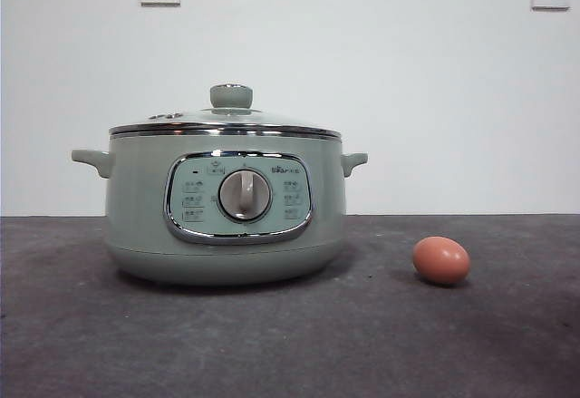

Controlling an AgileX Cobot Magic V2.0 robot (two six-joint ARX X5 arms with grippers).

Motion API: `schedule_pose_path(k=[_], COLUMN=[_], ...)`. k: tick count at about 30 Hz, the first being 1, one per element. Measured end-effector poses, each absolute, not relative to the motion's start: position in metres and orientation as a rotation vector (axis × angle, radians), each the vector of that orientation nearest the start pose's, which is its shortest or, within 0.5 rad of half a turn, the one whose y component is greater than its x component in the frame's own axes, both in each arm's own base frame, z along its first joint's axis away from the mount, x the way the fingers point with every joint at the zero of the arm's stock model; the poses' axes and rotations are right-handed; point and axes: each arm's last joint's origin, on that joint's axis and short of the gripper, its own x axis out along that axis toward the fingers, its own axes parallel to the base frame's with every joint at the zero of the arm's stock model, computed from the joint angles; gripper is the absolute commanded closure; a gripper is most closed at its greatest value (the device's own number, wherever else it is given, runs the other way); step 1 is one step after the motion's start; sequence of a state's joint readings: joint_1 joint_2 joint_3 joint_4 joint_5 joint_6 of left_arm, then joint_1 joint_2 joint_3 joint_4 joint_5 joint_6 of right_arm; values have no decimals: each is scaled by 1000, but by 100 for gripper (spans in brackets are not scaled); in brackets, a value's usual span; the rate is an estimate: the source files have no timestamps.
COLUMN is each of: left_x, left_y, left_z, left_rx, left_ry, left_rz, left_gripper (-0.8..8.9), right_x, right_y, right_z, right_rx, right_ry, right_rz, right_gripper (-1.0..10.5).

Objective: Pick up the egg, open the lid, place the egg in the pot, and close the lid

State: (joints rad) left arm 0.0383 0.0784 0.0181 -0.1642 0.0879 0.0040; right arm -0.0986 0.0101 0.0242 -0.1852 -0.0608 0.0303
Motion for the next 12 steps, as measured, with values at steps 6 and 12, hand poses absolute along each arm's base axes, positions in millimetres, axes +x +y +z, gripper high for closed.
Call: schedule_pose_path(k=[6,12], left_x=[99,96], left_y=[1,0], left_z=[148,172], left_rx=[-60,-132], left_ry=[226,204], left_rz=[-47,-65], left_gripper=[820,820], right_x=[95,93], right_y=[-7,-6], right_z=[156,174], right_rx=[133,250], right_ry=[144,101], right_rz=[-30,-5], right_gripper=[956,959])
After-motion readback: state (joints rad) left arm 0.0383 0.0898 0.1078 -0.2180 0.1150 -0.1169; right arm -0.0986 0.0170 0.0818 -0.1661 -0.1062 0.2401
